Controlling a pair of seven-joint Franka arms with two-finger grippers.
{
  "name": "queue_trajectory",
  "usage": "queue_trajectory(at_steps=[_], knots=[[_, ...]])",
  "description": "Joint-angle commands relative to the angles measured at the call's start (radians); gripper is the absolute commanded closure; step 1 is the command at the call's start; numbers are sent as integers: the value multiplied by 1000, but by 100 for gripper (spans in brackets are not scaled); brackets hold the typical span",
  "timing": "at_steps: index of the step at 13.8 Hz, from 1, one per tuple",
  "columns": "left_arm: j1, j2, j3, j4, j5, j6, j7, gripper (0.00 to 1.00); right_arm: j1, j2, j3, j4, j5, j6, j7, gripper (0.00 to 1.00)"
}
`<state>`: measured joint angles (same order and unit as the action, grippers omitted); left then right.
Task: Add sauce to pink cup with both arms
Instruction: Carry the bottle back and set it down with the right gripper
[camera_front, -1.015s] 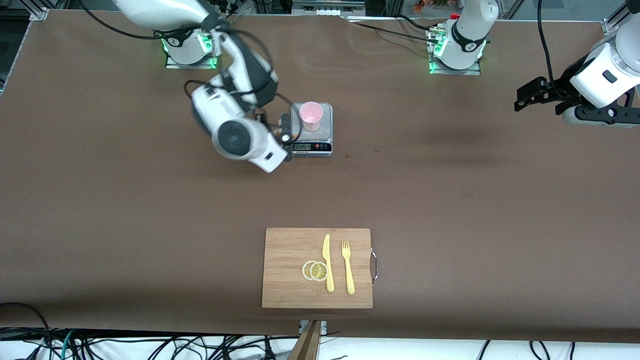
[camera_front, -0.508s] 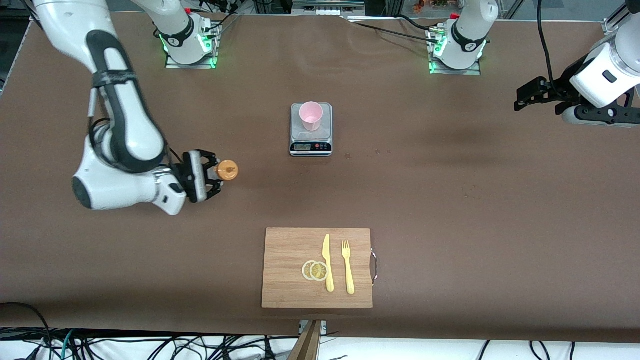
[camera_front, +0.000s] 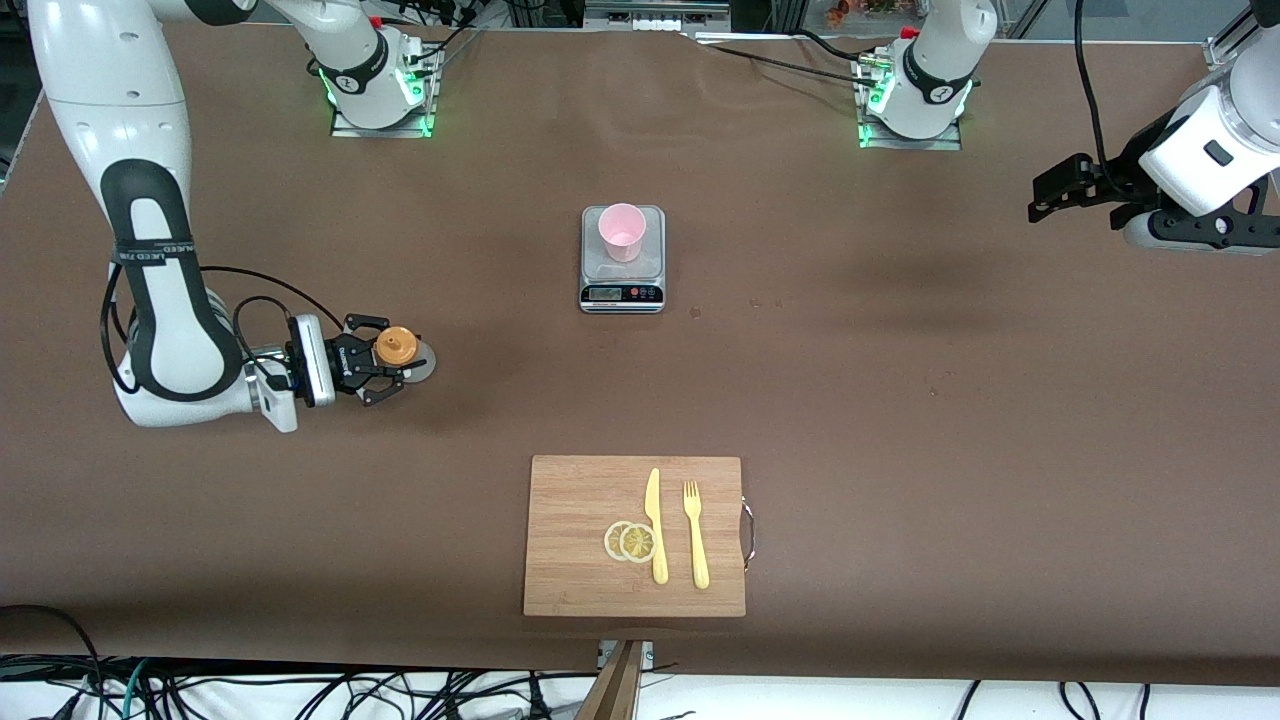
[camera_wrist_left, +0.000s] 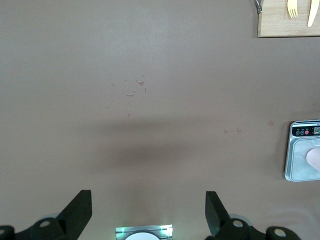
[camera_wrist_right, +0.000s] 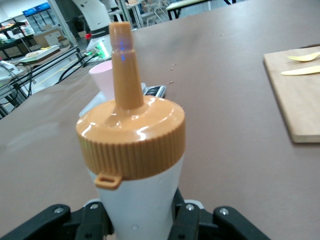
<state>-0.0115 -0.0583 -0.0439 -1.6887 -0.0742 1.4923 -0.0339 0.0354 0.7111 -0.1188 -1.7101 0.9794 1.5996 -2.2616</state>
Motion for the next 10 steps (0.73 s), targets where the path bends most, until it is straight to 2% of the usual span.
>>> queue_trajectory(at_steps=[1, 4, 5, 6, 7, 10], knots=[[-4, 0, -4, 6, 19, -6, 6, 0, -18, 8, 2, -43, 36, -17, -120, 100], [-4, 0, -4, 6, 17, -6, 6, 0, -26, 39, -12, -43, 36, -18, -168, 100], [-4, 0, -4, 6, 16, -7, 6, 0, -28, 42, -13, -43, 36, -30, -164, 79], [-4, 0, -4, 6, 16, -6, 6, 0, -28, 42, -21, -40, 36, -43, -155, 42], [-4, 0, -4, 6, 16, -6, 8, 0, -28, 41, -33, -36, 32, -65, -127, 1], [-4, 0, -4, 6, 16, -6, 6, 0, -26, 34, -64, 3, -36, -86, -82, 0]])
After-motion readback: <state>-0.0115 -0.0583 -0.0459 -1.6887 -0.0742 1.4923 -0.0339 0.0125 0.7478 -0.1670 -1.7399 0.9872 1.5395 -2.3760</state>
